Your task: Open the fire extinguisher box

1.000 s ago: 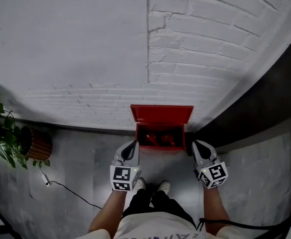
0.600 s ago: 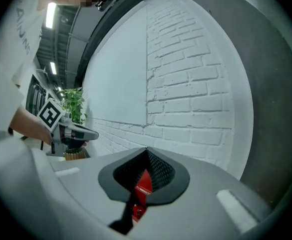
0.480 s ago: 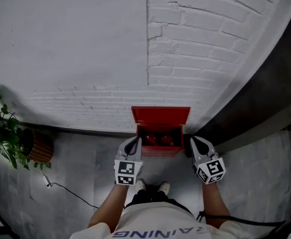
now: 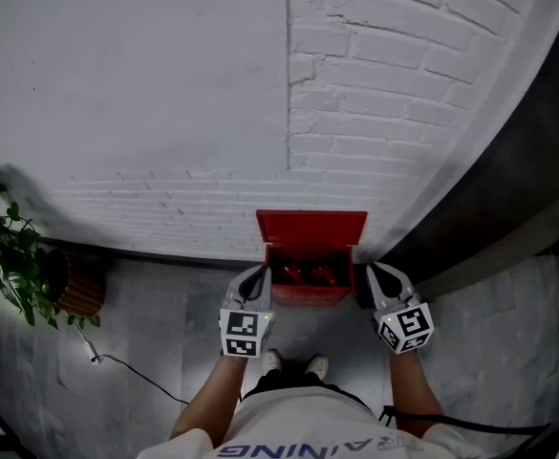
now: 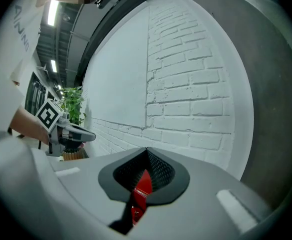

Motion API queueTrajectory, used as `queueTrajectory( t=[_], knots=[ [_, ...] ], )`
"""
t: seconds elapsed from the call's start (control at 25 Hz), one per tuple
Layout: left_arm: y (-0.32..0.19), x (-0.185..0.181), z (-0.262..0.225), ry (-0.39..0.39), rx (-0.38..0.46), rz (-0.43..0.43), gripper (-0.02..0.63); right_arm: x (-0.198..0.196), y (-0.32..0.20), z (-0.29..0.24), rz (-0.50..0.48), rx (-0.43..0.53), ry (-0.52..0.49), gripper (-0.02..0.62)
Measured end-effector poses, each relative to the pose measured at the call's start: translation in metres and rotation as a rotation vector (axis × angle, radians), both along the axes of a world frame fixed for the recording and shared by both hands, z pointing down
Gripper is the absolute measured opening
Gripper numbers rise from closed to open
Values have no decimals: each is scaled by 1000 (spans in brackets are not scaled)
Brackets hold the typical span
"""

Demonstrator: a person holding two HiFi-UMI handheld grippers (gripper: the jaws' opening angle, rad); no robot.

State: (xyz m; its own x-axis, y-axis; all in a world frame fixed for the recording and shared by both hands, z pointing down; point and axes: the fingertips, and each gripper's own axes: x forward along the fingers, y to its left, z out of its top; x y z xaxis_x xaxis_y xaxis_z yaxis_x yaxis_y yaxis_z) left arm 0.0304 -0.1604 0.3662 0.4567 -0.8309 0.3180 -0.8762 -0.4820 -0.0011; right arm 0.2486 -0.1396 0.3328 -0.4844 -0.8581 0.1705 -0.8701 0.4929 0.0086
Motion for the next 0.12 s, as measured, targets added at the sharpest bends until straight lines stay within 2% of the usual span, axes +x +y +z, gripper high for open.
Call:
queueTrajectory(
  t=[0.12],
  knots=[
    [2, -2, 1, 3, -4, -4, 5, -1, 2, 0, -2, -1, 1, 6]
  ],
)
